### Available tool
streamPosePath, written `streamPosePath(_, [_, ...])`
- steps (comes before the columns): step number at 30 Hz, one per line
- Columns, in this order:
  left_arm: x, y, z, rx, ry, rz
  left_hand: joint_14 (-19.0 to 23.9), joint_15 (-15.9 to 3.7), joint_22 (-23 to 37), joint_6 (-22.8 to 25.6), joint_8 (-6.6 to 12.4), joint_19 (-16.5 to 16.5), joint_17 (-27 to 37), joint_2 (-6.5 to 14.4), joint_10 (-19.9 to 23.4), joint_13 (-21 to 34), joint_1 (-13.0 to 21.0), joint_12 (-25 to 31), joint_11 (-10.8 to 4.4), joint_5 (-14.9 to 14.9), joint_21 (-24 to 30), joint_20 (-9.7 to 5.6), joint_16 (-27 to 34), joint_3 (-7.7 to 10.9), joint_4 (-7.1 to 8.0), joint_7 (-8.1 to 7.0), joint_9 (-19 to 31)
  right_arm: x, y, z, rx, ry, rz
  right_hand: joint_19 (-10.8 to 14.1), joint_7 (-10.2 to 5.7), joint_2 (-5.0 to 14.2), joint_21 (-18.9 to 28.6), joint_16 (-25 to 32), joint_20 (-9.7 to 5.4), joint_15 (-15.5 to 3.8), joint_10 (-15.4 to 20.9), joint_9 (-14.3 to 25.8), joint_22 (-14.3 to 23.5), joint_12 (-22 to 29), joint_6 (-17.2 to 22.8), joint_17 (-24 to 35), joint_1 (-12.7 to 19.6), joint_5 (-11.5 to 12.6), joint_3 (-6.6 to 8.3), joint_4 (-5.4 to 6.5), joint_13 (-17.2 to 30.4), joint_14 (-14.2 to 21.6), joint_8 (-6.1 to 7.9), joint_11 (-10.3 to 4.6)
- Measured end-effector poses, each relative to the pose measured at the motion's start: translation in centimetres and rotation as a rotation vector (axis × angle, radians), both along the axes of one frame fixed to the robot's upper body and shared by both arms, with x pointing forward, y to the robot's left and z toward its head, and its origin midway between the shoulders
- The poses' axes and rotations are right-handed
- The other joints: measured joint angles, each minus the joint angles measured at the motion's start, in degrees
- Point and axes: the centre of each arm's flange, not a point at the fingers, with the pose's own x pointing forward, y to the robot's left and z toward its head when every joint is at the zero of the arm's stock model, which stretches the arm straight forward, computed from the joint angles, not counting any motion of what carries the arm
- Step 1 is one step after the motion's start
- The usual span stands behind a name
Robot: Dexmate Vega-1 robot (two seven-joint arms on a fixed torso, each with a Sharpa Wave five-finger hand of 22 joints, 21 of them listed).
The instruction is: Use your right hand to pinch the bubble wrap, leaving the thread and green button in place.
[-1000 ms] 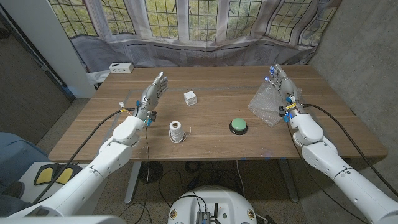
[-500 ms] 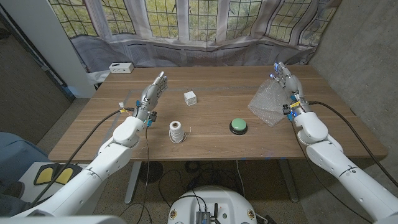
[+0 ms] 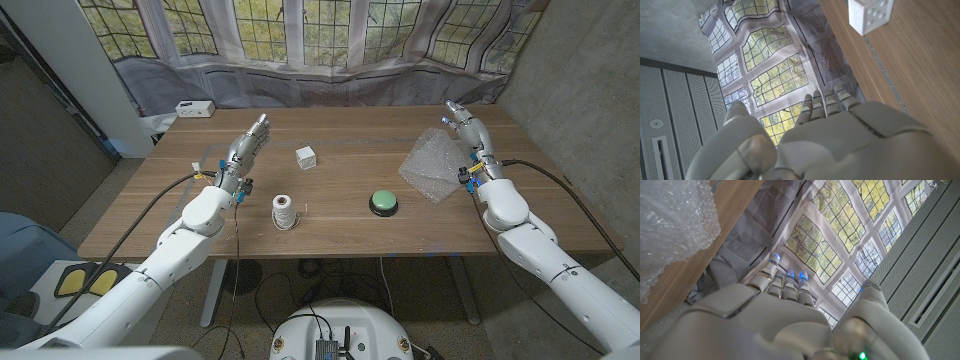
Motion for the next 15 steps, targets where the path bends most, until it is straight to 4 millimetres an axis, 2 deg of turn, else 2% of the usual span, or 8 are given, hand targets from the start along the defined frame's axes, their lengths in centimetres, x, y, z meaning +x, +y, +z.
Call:
streamPosePath(6, [-0.03,-0.02,0.12,-0.002,-0.006,0.000,0.0,0.00,0.0,0.1,-0.23,0.0,0.0,0.0,0.0,0.0,0.0,0.0,0.00,0.0,0.0,0.00,-0.1,0.00,0.00,0.02,0.0,-0.10,0.00,0.36,-0.053,-0.011,-0.078,0.0,-0.31,-0.17,0.0,-0.4,0.00,0.00,-0.3,0.0,0.0,-0.4,-0.3,0.0,0.2,0.0,0.00,0.00,0.0,0.0,-0.22,-0.30])
streamPosePath(12, [-0.13,0.04,0.24,-0.007,-0.014,0.003,0.3,0.32,0.0,0.6,-0.23,-0.2,0.0,0.0,0.0,0.0,0.0,0.0,0.00,0.0,0.0,0.18,-0.2,0.26,-0.25,0.00,0.0,-0.38,0.26,0.88,-0.070,-0.022,-0.074,0.0,-0.62,0.02,0.0,-0.4,0.01,0.00,-0.3,0.0,0.0,-0.5,-0.6,0.0,0.6,0.0,0.00,0.00,0.0,0.0,-0.43,-0.30])
streamPosePath(13, [-0.13,0.18,0.00,-0.011,-0.010,0.006,0.3,0.32,0.0,0.6,-0.23,-0.2,0.0,0.0,0.0,0.0,0.0,0.0,0.00,0.0,0.0,0.18,-0.2,0.26,-0.25,0.00,0.0,-0.17,0.07,0.67,-0.103,-0.022,-0.148,0.0,-0.62,0.02,-0.2,-0.4,0.00,0.00,-0.3,0.0,0.0,-0.5,-0.6,0.0,0.6,0.0,0.00,0.00,0.0,0.0,-0.44,-0.31])
streamPosePath(15, [-0.16,0.22,-0.11,-0.015,-0.010,0.007,0.3,0.32,0.0,0.6,-0.22,-0.2,0.0,0.0,0.2,0.0,0.0,0.0,0.21,0.0,0.0,0.18,-0.2,0.26,-0.26,0.00,0.0,-0.18,0.07,0.75,-0.120,-0.026,-0.173,0.0,-0.92,0.01,-0.2,-0.4,0.01,-0.22,-0.5,0.0,0.0,-0.5,-0.9,0.0,0.6,0.0,0.00,0.00,0.0,-0.2,-0.44,-0.50])
